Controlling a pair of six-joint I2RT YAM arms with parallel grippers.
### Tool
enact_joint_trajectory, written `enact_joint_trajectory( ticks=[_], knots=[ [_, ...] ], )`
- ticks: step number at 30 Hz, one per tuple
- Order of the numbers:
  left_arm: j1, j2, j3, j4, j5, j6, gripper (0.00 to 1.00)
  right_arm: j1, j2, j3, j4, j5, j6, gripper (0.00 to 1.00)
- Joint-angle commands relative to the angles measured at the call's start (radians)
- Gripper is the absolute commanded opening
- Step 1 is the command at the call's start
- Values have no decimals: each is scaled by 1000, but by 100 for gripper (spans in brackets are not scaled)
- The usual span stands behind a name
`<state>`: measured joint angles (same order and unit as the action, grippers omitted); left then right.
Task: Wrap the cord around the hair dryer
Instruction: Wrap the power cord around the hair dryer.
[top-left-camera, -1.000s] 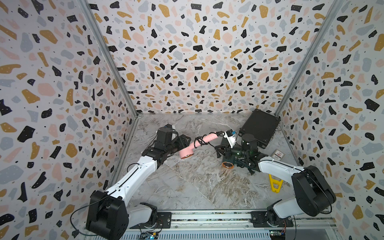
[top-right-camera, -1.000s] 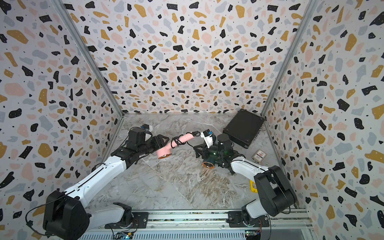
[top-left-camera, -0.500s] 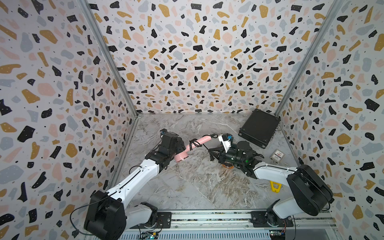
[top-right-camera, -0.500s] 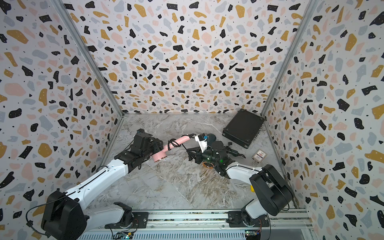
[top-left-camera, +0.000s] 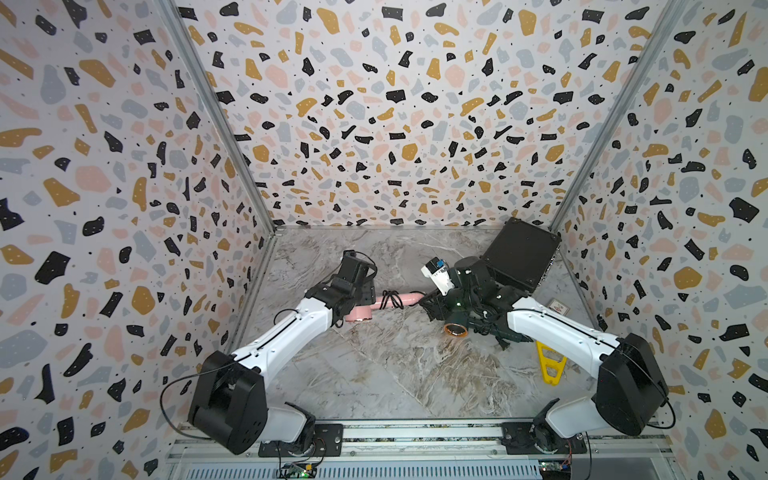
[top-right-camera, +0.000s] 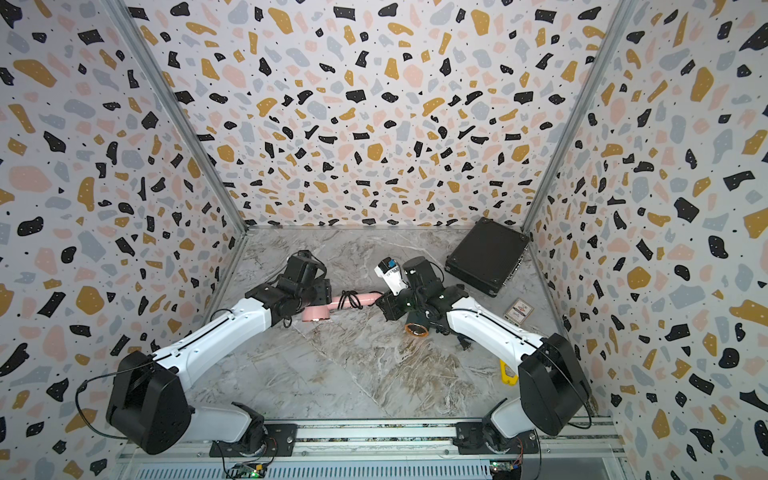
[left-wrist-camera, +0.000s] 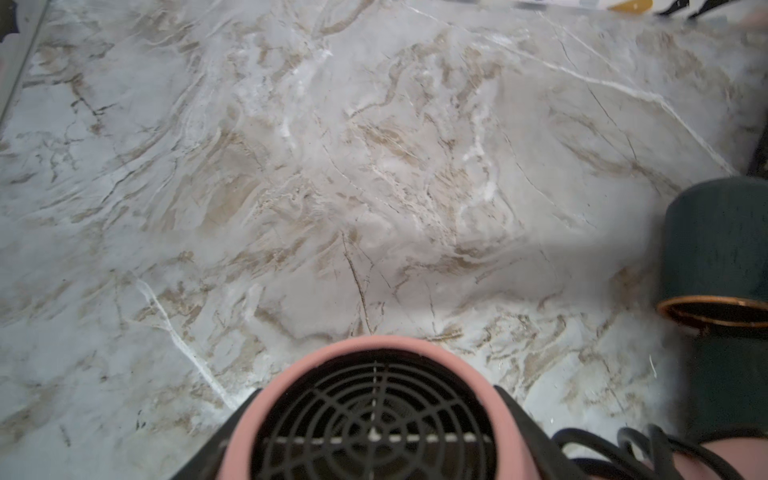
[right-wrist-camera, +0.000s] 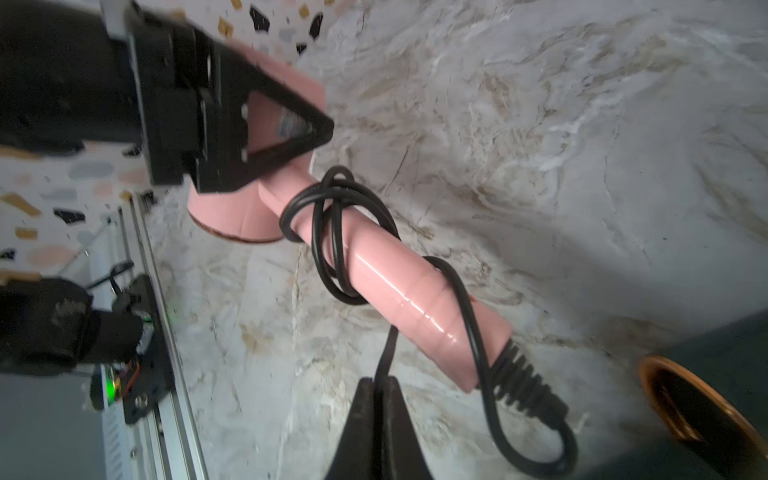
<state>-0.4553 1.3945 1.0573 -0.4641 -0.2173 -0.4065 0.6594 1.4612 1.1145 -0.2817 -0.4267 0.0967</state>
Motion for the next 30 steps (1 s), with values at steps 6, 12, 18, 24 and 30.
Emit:
enact_joint_trajectory(
  ticks=[6,12,18,24,30],
  knots=[
    [-17,54,116,-417,158,341,0,-29,-21,203,-398,98,-365,0],
    [-38,120,96,-423,201,332,0,-29,84,235,-393,6,-405,0],
    [-24,194,102,-370,203,260,0,-31,41,170,-367,24,-289,0],
    [-10,206,109,-353,300,292,0,-110,-70,-40,-308,-9,-170,27],
    [53,262,120,-371,276,291,0,-47,-246,-226,-294,-25,-86,41]
  ],
)
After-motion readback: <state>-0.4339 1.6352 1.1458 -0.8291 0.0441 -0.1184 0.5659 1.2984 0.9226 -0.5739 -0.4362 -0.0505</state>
